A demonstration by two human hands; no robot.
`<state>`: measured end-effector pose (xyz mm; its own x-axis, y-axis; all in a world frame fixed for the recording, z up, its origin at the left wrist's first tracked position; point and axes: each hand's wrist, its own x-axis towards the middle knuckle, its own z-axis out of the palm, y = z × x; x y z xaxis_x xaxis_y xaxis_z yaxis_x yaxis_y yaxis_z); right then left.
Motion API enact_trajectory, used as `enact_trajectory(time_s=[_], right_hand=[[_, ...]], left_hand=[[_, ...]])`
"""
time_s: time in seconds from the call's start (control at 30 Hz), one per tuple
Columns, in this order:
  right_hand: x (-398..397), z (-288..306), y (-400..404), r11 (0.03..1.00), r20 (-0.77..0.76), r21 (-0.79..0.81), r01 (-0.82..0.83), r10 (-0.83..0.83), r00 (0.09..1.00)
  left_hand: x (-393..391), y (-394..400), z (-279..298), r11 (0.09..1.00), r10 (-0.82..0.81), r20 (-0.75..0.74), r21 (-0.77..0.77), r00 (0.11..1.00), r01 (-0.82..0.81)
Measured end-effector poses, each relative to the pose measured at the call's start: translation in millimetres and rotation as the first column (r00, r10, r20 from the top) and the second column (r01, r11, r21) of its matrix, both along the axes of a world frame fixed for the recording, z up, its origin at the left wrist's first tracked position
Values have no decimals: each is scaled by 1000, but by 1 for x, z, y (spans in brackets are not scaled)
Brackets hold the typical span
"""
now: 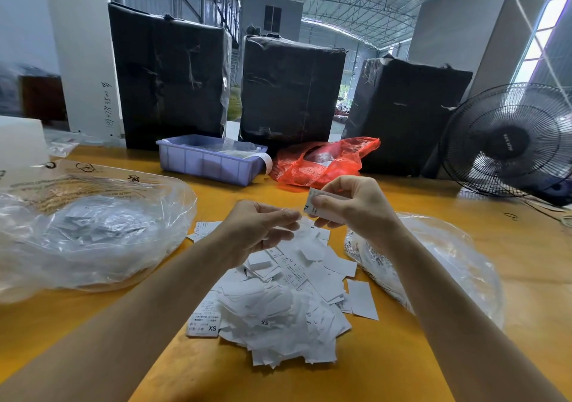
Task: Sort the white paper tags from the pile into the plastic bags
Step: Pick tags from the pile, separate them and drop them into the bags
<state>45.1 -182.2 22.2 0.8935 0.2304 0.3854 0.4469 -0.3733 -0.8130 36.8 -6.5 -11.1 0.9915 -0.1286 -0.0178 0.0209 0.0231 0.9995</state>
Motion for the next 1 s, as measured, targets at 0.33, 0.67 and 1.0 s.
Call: enact_trajectory(time_s=[0.33,0.67,1.0], right_hand=[[2,-3,2,1000,33,15,27,-27,999],[2,-4,3,1000,15,25,19,-19,1000],[2,-5,6,1000,-41,30,3,-2,999]], left_hand=[[0,-1,1,1000,0,-17,-11,1000,-1],[1,0,1,999,-11,-26,-37,1000,10],[1,-1,3,997,50,-23,-65,998,-52]])
